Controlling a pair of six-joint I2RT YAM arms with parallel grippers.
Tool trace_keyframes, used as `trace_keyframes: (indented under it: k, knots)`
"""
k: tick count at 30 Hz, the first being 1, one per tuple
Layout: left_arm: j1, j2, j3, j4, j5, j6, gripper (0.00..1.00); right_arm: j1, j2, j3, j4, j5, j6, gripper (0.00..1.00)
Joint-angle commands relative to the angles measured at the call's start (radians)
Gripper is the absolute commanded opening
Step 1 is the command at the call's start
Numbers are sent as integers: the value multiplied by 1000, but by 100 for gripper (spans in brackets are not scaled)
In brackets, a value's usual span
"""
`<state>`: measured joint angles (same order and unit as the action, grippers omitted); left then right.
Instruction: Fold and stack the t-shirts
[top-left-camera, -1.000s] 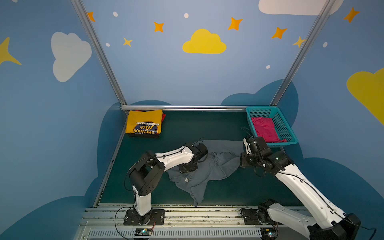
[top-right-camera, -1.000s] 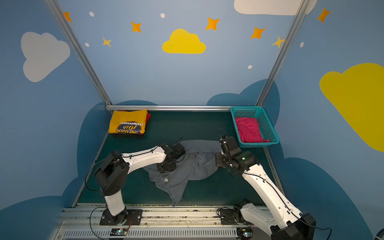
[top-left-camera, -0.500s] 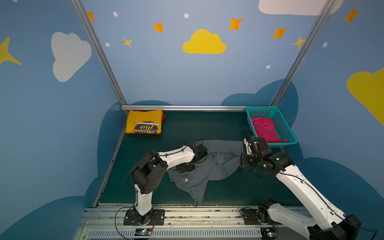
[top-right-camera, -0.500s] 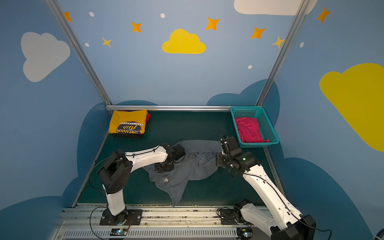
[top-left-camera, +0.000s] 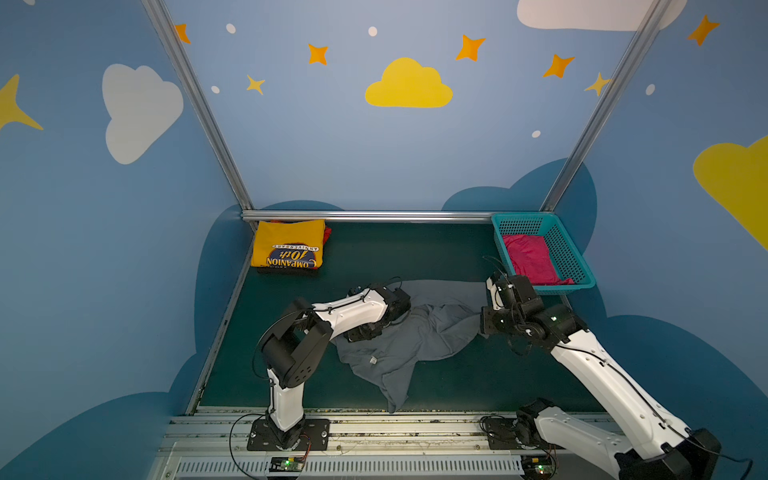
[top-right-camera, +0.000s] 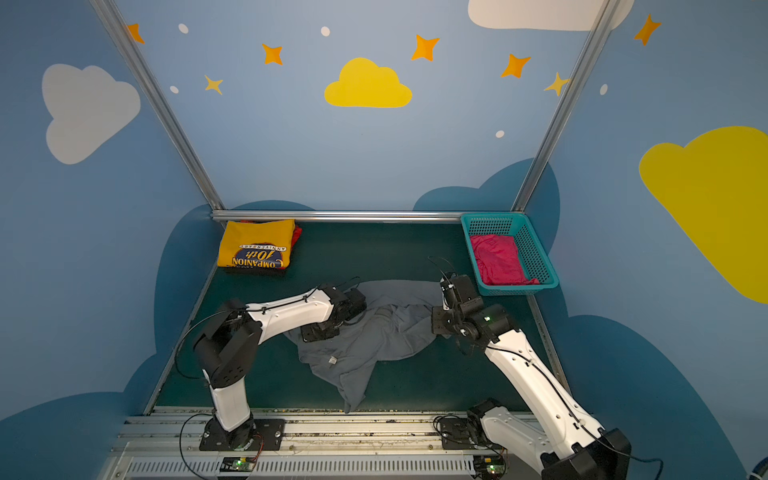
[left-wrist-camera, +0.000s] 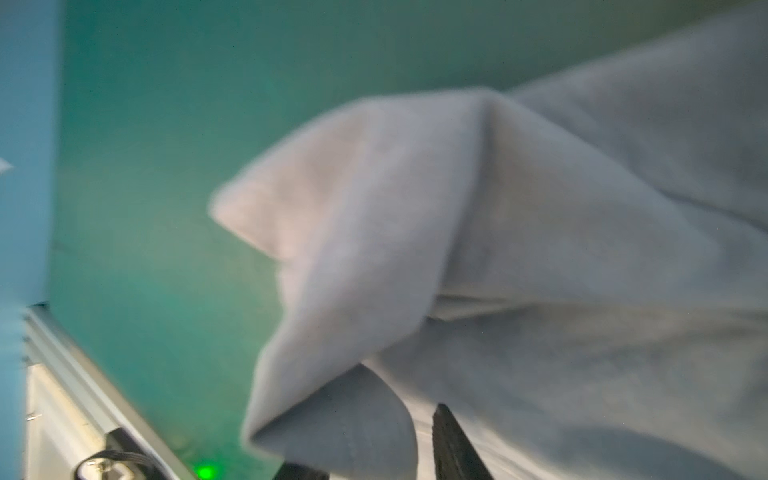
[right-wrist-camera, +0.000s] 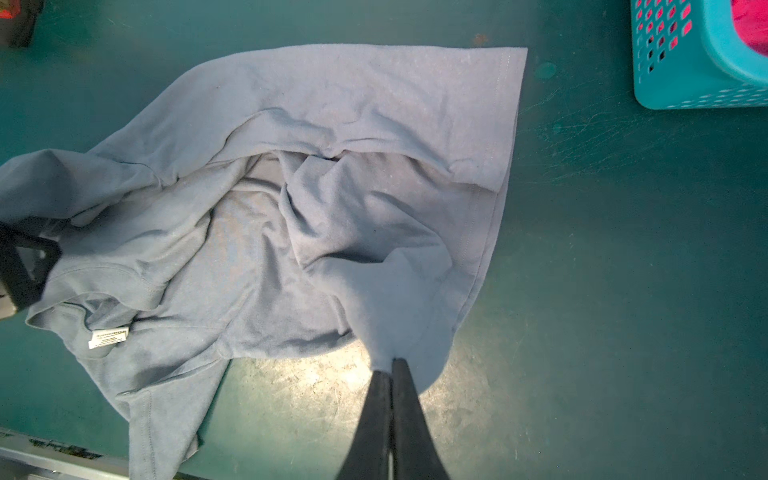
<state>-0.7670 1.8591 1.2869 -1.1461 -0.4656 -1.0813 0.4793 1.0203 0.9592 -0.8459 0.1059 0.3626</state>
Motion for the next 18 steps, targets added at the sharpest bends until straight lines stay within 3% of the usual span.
trace_keyframes:
  k: [1,8,18]
  knots:
    - [29,-49,6,-72,-96,-20,35,-5,-10,-13,15,-14,4,0]
    - [95,-85,-3,-67,-139,20,10,-6,-6,-11,15,-19,7,0]
    - [207,-184,-81,-41,-149,77,5,-6,-2,-8,10,-17,9,0]
